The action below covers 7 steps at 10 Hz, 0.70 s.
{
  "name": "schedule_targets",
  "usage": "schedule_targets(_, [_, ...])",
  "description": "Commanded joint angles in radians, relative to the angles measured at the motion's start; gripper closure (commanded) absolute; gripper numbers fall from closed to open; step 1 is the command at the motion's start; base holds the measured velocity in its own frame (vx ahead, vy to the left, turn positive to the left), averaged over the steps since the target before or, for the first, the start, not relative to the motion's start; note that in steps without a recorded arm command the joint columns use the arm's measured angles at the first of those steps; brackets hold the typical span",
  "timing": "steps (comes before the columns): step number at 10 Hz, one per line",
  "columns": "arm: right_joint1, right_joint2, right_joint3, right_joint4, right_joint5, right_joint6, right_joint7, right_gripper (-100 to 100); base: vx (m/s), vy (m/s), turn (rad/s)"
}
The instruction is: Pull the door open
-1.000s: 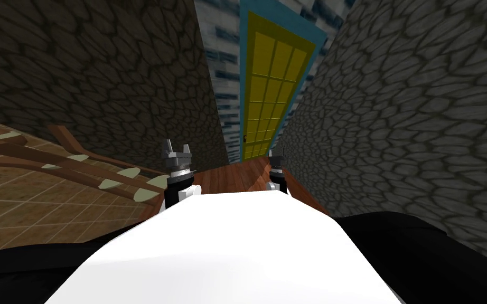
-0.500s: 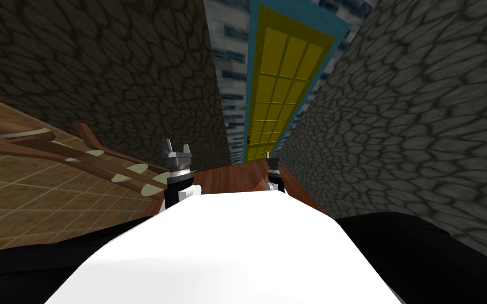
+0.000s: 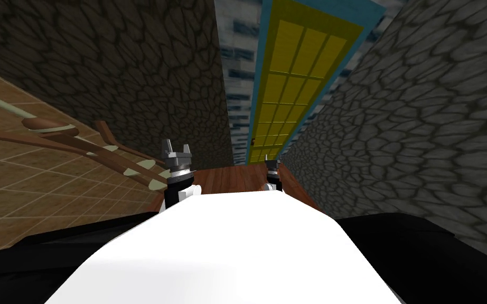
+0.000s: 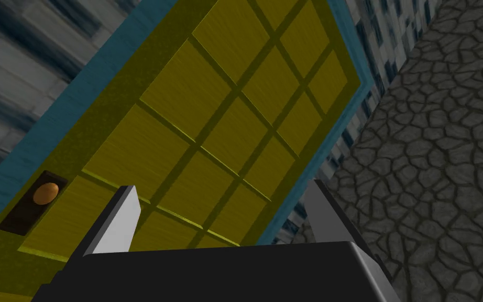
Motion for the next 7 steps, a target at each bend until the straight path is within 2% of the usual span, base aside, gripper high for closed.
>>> schedule_targets(1, [-0.006, -0.01, 0.011, 0.036, -0.031, -0.01, -0.036, -100, 0.085, -0.046, 0.184])
schedule_targets(7, [-0.046, -0.044, 0.052, 0.188, -0.146, -0.054, -0.162, -100, 0.089, -0.046, 0.178])
